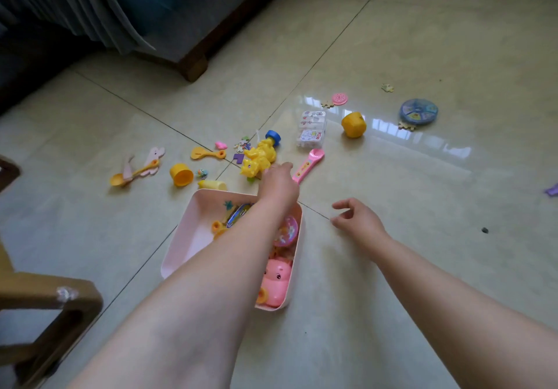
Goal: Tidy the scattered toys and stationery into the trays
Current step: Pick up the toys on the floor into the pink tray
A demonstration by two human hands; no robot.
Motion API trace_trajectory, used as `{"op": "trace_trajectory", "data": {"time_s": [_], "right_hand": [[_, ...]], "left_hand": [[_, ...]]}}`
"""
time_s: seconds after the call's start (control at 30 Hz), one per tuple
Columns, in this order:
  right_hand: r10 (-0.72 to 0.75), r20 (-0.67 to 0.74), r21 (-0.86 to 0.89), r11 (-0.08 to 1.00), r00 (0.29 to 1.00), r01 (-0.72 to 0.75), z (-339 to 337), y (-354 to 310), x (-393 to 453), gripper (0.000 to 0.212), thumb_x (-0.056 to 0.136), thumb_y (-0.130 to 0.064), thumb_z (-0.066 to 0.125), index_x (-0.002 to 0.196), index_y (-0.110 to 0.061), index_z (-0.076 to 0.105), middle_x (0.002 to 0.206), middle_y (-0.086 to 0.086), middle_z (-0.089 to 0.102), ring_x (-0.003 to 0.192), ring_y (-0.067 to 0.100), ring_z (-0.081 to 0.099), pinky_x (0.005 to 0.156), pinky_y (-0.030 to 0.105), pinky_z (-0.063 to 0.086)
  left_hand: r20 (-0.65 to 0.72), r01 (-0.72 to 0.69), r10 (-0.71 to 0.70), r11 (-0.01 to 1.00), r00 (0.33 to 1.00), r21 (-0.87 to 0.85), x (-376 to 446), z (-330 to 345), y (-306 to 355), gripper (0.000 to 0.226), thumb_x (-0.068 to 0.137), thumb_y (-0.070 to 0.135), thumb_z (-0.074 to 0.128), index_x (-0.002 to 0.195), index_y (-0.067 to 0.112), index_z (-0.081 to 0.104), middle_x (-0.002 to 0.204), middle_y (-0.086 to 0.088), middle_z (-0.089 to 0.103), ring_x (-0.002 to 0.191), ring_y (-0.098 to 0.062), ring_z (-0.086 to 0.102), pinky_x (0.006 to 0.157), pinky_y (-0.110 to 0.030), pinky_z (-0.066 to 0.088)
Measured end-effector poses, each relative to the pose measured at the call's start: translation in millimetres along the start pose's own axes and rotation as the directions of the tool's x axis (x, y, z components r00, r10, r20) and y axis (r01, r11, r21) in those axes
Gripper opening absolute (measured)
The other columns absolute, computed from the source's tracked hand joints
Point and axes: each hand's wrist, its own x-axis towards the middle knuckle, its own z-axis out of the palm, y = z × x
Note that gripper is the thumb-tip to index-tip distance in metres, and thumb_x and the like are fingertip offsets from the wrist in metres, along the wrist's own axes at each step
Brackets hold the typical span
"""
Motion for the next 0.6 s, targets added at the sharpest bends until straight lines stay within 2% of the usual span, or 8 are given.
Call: {"op": "trace_trajectory", "data": {"time_s": [0.13, 0.23, 0.33, 0.43, 0.53, 0.6], "right_hand": [[-0.011, 0.058, -0.004, 1.000, 0.998, 0.011, -7.1, 16.3, 11.3, 0.039, 0.082, -0.022, 0.070, 0.118, -0.027, 0.058, 0.101, 0.002, 0.062, 0.085, 0.017, 0.061, 0.077, 0.030, 0.047], [-0.005, 0.078, 0.079, 0.997, 0.997, -0.001, -8.3, 16.0, 19.2, 0.044, 0.081, -0.021, 0.073, 0.121, -0.026, 0.056, 0.095, -0.003, 0.057, 0.086, 0.016, 0.060, 0.082, 0.032, 0.049], [0.004, 0.095, 0.155, 0.988, 0.995, -0.019, -9.7, 14.2, 23.6, 0.043, 0.083, -0.020, 0.072, 0.121, -0.025, 0.055, 0.091, -0.007, 0.056, 0.085, 0.011, 0.059, 0.076, 0.024, 0.045], [0.020, 0.118, 0.183, 0.982, 0.993, -0.042, -14.3, 14.3, 24.9, 0.044, 0.084, -0.020, 0.072, 0.125, -0.021, 0.055, 0.099, -0.003, 0.059, 0.089, 0.011, 0.059, 0.074, 0.021, 0.044], [0.039, 0.143, 0.176, 0.982, 0.989, -0.064, -18.3, 8.8, 23.5, 0.041, 0.086, -0.020, 0.069, 0.124, -0.021, 0.054, 0.102, -0.002, 0.060, 0.083, 0.009, 0.058, 0.067, 0.020, 0.041], [0.058, 0.120, 0.169, 0.982, 0.991, -0.078, -20.6, 0.1, 24.6, 0.036, 0.088, -0.019, 0.067, 0.122, -0.021, 0.054, 0.095, -0.004, 0.060, 0.075, 0.010, 0.057, 0.061, 0.020, 0.040]], "left_hand": [[-0.013, 0.019, -0.018, 0.993, 1.000, 0.114, 19.6, 28.6, 25.8, 0.039, 0.091, 0.013, 0.048, 0.131, 0.009, 0.047, 0.131, -0.015, 0.049, 0.125, -0.032, 0.042, 0.100, -0.036, 0.039], [-0.030, 0.105, -0.102, 0.985, 0.994, 0.134, 27.2, 43.2, 34.4, 0.036, 0.092, 0.010, 0.045, 0.129, 0.008, 0.045, 0.133, -0.013, 0.046, 0.126, -0.031, 0.041, 0.100, -0.037, 0.040], [-0.008, 0.147, -0.147, 0.982, 0.989, 0.120, 32.2, 49.7, 35.2, 0.032, 0.094, 0.011, 0.046, 0.125, 0.006, 0.046, 0.130, -0.014, 0.051, 0.123, -0.031, 0.048, 0.099, -0.036, 0.042], [-0.005, 0.179, -0.179, 0.982, 0.984, 0.058, 31.0, 46.7, 37.5, 0.036, 0.089, 0.019, 0.060, 0.120, 0.006, 0.047, 0.124, -0.014, 0.058, 0.118, -0.032, 0.054, 0.094, -0.035, 0.044], [-0.081, 0.186, -0.189, 0.982, 0.979, -0.039, 23.1, 30.9, 41.1, 0.037, 0.086, 0.021, 0.062, 0.116, 0.005, 0.046, 0.118, -0.016, 0.059, 0.113, -0.035, 0.055, 0.089, -0.038, 0.045], [-0.140, 0.165, -0.177, 0.982, 0.974, -0.093, 15.3, 16.4, 40.0, 0.035, 0.085, 0.020, 0.060, 0.113, 0.005, 0.046, 0.114, -0.017, 0.060, 0.108, -0.036, 0.057, 0.083, -0.039, 0.046]]}}
